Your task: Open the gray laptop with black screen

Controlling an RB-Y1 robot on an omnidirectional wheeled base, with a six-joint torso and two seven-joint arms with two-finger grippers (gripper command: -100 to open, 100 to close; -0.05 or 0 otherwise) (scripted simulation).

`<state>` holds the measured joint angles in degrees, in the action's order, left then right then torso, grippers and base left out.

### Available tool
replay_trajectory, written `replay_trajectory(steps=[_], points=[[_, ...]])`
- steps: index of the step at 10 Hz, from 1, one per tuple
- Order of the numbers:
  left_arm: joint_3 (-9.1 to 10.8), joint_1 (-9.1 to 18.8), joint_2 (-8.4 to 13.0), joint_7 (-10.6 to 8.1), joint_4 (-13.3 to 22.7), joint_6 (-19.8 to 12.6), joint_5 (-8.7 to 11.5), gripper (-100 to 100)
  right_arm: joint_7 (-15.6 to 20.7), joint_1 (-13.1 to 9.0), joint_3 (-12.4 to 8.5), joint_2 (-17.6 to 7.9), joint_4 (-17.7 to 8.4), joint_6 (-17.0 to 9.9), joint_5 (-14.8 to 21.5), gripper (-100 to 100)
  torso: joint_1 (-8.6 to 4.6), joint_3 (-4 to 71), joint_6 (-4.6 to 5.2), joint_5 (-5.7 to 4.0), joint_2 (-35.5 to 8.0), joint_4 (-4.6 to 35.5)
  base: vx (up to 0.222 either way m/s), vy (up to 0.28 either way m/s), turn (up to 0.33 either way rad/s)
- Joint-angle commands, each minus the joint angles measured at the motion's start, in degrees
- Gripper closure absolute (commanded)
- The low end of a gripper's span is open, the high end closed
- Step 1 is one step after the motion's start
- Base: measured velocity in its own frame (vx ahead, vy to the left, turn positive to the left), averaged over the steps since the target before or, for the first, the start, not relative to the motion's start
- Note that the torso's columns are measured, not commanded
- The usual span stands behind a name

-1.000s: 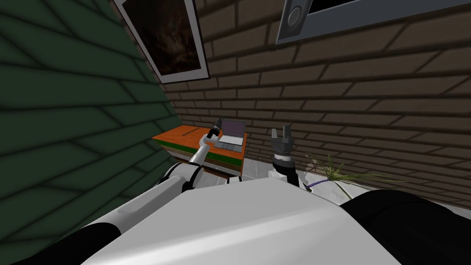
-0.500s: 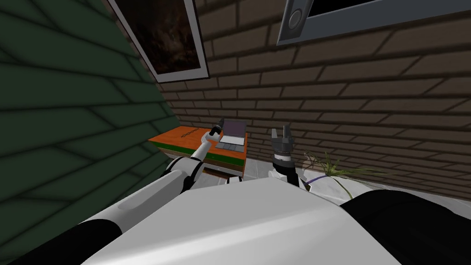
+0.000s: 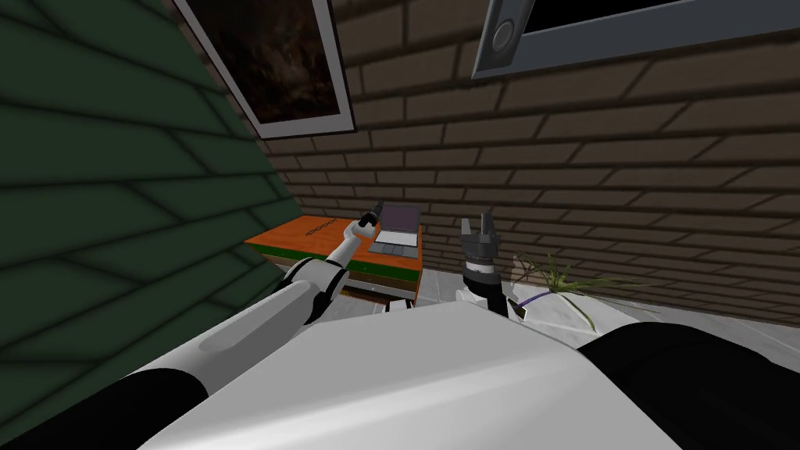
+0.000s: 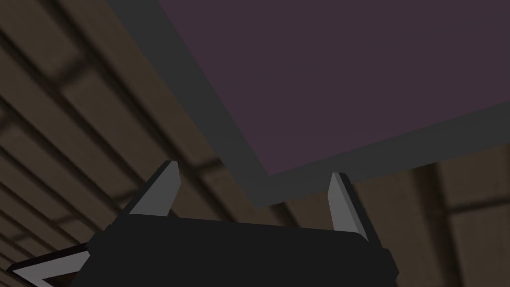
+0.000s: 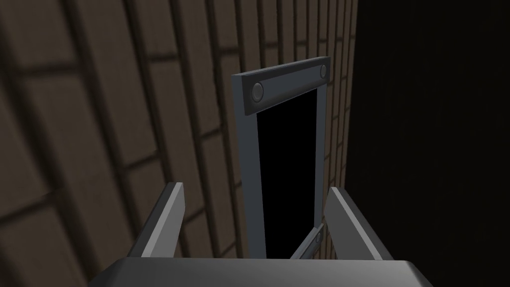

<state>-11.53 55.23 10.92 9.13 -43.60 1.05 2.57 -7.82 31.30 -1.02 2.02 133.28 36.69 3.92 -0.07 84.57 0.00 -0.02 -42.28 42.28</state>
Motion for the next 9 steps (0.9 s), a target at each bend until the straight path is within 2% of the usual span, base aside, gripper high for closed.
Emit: replay_trajectory(steps=[1,4,7,8,9], points=[[-1.60,3.3,0.4,0.35,4.4,-2.2,-0.4,-100,0.0,0.0,0.0,0.0,0.0,0.0,0.0,0,0.09,0.1,-0.01,0.03,0.1,0.0,0.002,0.099,-0.104],[-3.13,6.6,1.1,0.57,8.5,-4.2,-0.7,-100,0.0,0.0,0.0,0.0,0.0,0.0,0.0,0,0.16,0.1,-0.06,0.05,0.2,-0.1,0.010,0.098,-0.087],[-2.90,6.4,1.0,0.48,7.7,-4.2,-0.6,-100,0.0,0.0,0.0,0.0,0.0,0.0,0.0,0,-0.13,0.1,0.02,-0.05,0.1,0.0,0.022,0.019,-0.030],[-2.89,6.4,1.1,0.46,7.7,-4.3,-0.5,100,0.0,0.0,0.0,0.0,0.0,0.0,0.0,0,-0.06,0.0,0.04,-0.01,0.0,0.0,0.000,0.000,0.000],[-0.11,3.5,1.7,-0.42,5.9,-1.4,-2.9,100,0.0,0.0,0.0,0.0,0.0,0.0,0.0,0,-0.02,0.0,0.05,0.00,-0.1,0.0,-0.013,-0.034,-0.116]])
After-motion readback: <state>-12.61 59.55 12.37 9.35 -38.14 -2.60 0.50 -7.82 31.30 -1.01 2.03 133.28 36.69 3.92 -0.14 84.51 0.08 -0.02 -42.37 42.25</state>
